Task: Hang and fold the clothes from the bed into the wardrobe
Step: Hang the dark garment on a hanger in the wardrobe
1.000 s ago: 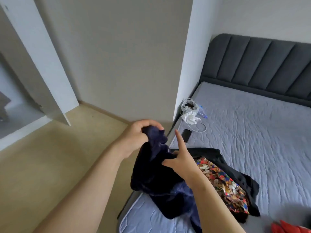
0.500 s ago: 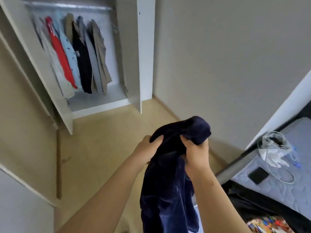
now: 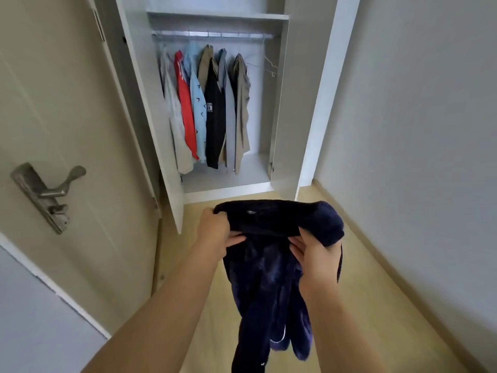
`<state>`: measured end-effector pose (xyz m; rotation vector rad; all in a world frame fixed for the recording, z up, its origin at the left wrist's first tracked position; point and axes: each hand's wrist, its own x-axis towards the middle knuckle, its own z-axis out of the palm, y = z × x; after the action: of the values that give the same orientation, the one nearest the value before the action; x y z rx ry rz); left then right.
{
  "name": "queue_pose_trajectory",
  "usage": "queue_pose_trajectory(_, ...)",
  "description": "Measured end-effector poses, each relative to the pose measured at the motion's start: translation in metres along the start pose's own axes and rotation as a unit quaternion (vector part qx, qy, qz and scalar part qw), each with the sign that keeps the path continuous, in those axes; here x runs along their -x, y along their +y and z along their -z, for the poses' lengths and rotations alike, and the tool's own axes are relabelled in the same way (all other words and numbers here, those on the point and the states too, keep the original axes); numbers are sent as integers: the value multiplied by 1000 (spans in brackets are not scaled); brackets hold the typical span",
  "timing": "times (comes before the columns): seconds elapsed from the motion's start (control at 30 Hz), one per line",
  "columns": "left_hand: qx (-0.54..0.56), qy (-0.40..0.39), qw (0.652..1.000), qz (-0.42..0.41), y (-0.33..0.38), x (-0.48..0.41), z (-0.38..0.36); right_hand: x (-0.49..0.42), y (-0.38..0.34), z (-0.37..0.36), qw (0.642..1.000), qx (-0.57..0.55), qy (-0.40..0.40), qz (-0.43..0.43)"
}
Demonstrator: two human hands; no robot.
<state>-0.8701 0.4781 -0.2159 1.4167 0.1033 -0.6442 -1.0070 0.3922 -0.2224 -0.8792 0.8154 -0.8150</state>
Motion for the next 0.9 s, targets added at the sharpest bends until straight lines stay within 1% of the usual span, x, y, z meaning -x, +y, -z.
queue_pose_trajectory(0.07, 89, 30, 995, -19, 17, -24, 0, -18, 6, -15, 998, 51, -3, 21)
queue_pose_trajectory(0.1, 112, 46, 992, -21, 24, -34, 0, -26, 7, -22, 996, 82, -8, 34)
queue_pose_trajectory(0.13, 113, 64, 991, -26, 31, -46, 0, -36, 7, -27, 992, 112, -16, 48)
queue_pose_trajectory(0.17, 95, 80, 992, -36, 37, -58, 1, -46, 6, -33, 991, 124, -14, 49)
queue_pose_trajectory(0.23, 59, 85, 993, -53, 55, -79, 3, -70, 4, -46, 993, 116, 25, 22)
queue_pose_trajectory(0.3, 56, 65, 995, -59, 79, -99, 5, -95, 2, -60, 993, 96, 59, 24)
queue_pose_trajectory(0.4, 71, 53, 992, -86, 115, -130, 10, -134, 5, -85, 993, 81, 73, 37)
queue_pose_trajectory(0.53, 51, 93, 978, -178, 156, -179, -9, -196, 13, -125, 995, 68, 68, 32)
queue_pose_trajectory(0.63, -24, 114, 956, -269, 179, -221, -44, -255, 5, -158, 996, 71, 37, 40)
queue_pose_trajectory(0.73, -154, 121, 915, -352, 199, -259, -78, -310, -11, -194, 995, 85, -5, 58)
queue_pose_trajectory(0.8, -234, 144, 876, -398, 212, -282, -99, -348, -19, -221, 992, 101, -41, 60)
queue_pose_trajectory(0.83, -283, 164, 843, -427, 218, -293, -106, -364, -20, -235, 991, 108, -58, 57)
queue_pose_trajectory(0.9, -393, 222, 747, -489, 227, -316, -114, -390, -15, -256, 988, 121, -89, 38)
